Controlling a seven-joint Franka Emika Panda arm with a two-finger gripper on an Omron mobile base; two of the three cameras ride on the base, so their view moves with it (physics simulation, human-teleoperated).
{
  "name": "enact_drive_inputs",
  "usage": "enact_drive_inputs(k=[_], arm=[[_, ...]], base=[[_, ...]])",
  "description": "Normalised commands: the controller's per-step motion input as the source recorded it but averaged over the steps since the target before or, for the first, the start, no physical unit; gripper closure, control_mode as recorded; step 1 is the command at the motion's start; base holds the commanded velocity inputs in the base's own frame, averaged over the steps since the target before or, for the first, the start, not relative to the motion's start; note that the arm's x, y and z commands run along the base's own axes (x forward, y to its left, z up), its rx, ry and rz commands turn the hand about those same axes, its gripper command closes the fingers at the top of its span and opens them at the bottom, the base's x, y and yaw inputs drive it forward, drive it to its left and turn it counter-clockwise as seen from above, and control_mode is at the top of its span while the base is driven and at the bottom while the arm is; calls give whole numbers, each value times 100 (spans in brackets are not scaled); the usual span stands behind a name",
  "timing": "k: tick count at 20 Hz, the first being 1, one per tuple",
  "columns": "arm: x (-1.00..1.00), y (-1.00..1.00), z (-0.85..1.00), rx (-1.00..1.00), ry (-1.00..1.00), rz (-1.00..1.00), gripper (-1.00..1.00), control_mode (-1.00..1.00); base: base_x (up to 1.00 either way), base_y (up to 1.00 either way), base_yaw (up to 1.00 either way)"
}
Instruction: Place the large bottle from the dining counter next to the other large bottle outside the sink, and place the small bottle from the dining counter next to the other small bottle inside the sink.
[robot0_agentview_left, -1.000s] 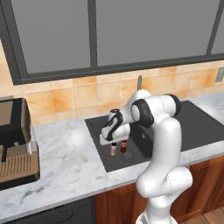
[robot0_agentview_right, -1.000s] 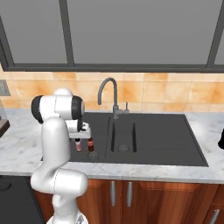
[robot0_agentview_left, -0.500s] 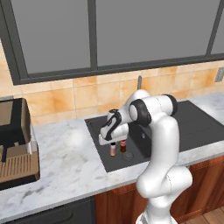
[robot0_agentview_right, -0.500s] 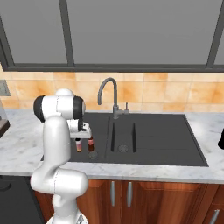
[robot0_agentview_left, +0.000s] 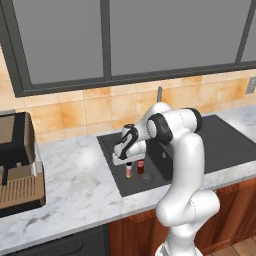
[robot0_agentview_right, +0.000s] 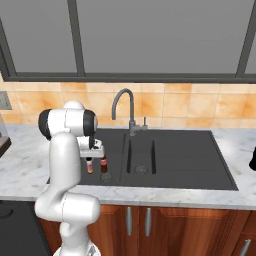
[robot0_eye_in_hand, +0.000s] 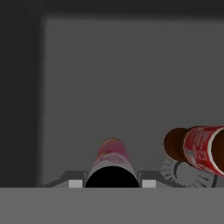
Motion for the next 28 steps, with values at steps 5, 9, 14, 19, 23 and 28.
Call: enact_drive_inputs(k=[5,9,14,19,23,28], arm=[[0,0,0,0,0,0,-100,-100],[-14,0,0,0,0,0,-100,-100],[-17,0,32,0,-6,0,-100,-100],[0,0,57,0,-12,0,-100,-100],[20,0,60,0,-9,0,-100,-100],[0,0,68,0,-9,0,-100,-100]], base=[[0,0,0],[0,0,0],[0,0,0],[0,0,0],[0,0,0],[0,0,0]])
